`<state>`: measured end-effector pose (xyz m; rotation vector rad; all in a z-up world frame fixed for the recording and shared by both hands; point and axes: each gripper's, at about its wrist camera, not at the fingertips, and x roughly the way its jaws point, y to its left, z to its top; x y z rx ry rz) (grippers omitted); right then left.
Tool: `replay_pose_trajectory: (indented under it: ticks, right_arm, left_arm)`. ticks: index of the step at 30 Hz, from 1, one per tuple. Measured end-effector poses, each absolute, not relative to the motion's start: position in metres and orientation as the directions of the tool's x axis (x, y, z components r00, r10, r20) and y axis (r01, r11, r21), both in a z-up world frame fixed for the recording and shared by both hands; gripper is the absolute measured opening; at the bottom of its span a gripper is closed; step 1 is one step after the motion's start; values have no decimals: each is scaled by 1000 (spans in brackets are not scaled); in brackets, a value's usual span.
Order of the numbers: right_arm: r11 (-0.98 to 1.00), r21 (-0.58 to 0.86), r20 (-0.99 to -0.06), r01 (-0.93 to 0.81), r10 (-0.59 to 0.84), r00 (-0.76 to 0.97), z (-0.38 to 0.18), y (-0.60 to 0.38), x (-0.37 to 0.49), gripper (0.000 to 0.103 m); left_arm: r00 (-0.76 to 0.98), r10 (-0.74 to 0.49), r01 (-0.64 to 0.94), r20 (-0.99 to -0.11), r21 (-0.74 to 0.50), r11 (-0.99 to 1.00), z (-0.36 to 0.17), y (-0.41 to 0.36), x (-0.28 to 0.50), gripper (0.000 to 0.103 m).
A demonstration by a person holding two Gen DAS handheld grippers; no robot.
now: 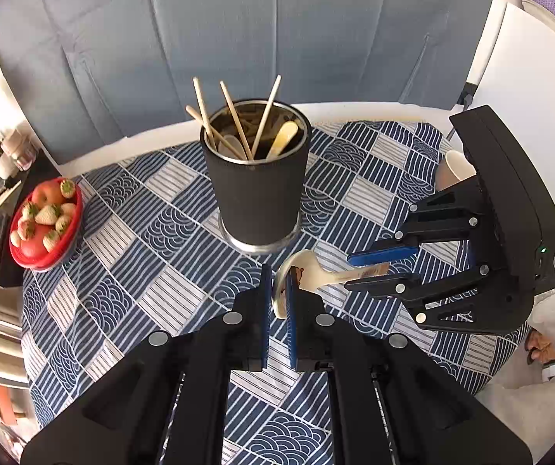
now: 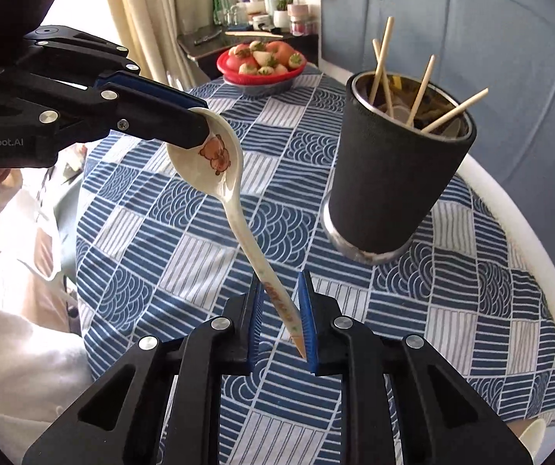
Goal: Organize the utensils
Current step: 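Lift the printed spoon with the right tool and lower it into the holder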
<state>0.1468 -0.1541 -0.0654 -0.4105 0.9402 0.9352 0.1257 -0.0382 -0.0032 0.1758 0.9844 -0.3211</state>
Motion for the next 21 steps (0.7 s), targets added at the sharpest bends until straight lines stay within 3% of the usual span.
replay_pose_trajectory:
  ticks: [21]
  right_arm:
    - [601, 78, -714, -796, 591, 376, 13, -135, 214, 13]
  left_arm:
    - [644, -193, 380, -740, 91, 921, 100, -39, 180, 8]
